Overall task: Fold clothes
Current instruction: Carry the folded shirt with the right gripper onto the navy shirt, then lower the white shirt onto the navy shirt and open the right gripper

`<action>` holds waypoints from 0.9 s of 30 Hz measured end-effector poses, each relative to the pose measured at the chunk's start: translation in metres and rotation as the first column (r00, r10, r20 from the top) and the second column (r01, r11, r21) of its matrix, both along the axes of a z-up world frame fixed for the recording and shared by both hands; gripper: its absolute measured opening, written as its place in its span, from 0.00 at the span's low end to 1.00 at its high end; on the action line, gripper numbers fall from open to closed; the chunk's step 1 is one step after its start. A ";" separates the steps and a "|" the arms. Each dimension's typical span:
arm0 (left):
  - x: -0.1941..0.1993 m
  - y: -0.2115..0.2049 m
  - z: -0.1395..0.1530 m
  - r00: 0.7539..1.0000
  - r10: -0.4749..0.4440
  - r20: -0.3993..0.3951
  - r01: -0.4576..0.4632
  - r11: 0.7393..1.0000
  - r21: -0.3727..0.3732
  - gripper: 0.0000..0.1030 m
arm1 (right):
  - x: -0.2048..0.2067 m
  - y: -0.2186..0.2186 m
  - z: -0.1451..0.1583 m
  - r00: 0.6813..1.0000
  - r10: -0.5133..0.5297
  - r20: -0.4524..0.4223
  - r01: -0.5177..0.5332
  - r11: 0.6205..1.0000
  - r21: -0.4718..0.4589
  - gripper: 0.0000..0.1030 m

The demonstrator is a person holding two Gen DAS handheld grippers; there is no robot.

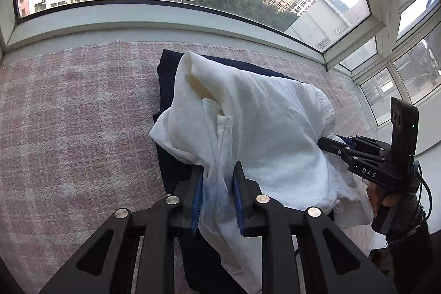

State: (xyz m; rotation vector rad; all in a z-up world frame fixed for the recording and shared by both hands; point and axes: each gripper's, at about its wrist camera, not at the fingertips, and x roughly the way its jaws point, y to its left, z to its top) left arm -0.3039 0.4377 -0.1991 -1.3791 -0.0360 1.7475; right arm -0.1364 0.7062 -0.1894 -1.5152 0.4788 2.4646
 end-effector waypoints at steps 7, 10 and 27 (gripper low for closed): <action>0.008 -0.028 0.034 0.992 -0.048 -0.121 0.048 0.999 -0.006 0.20 | 0.050 -0.001 0.062 0.994 -0.045 -0.104 0.058 0.990 0.127 0.29; 0.014 -0.039 0.060 0.977 -0.040 -0.210 0.042 0.999 0.004 0.20 | 0.040 -0.005 0.079 0.980 -0.010 -0.197 0.036 0.991 0.128 0.29; 0.018 0.053 0.014 0.959 -0.183 -0.215 0.166 0.981 -0.095 0.06 | -0.030 -0.005 0.007 0.991 -0.032 -0.132 0.034 0.999 0.014 0.01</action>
